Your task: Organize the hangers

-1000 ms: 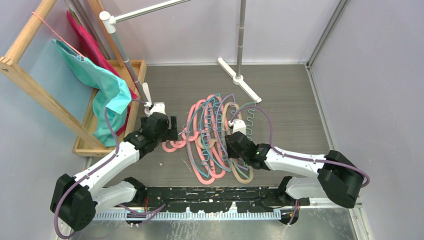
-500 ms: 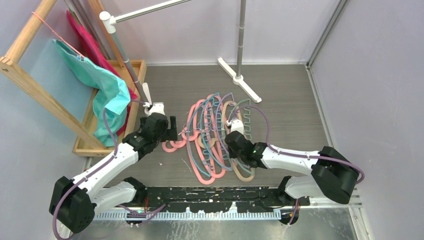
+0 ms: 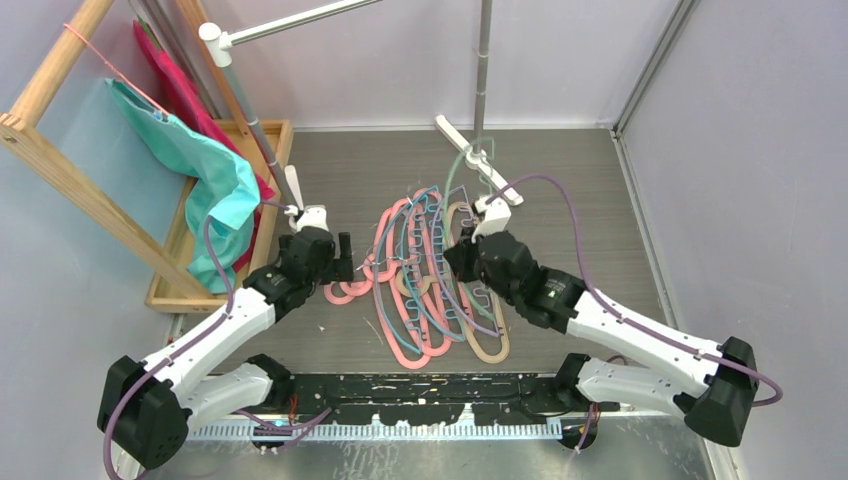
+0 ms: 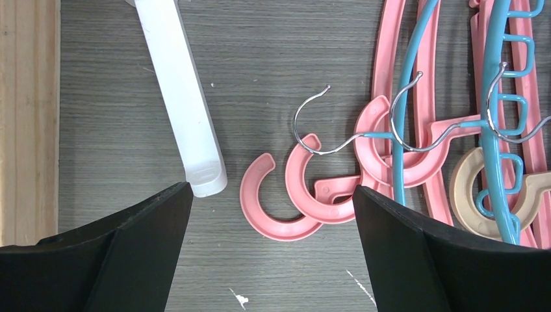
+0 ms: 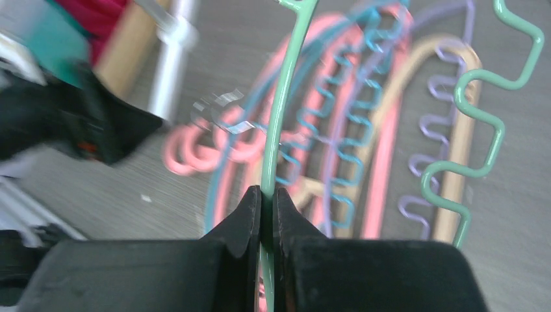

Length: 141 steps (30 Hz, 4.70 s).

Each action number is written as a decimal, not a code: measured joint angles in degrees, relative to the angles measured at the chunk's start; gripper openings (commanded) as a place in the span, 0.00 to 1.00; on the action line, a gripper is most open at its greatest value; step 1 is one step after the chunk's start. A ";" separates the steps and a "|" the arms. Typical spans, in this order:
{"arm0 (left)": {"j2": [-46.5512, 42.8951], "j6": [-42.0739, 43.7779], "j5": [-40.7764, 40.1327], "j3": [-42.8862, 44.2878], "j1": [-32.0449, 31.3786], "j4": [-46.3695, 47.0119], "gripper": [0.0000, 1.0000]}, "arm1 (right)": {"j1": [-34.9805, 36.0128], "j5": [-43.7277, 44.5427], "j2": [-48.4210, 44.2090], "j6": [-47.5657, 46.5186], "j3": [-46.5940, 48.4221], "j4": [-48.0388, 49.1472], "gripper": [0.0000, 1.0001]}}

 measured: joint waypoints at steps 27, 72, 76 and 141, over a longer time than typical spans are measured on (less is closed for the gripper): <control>-1.36 -1.25 -2.78 -0.42 -0.02 -1.01 0.98 | -20.96 -47.12 38.01 21.29 43.63 36.13 0.01; -4.83 -1.68 -4.44 -0.37 -0.02 -6.27 0.98 | -41.11 -55.45 53.75 61.53 54.60 55.56 0.01; -4.26 -1.70 -4.44 -0.37 -0.02 -6.27 0.98 | -42.47 -57.18 54.58 63.65 54.58 58.05 0.23; 5.53 -4.24 -2.91 0.35 -0.02 -1.68 0.98 | -1.27 -11.30 7.61 -1.55 -13.16 -4.48 0.51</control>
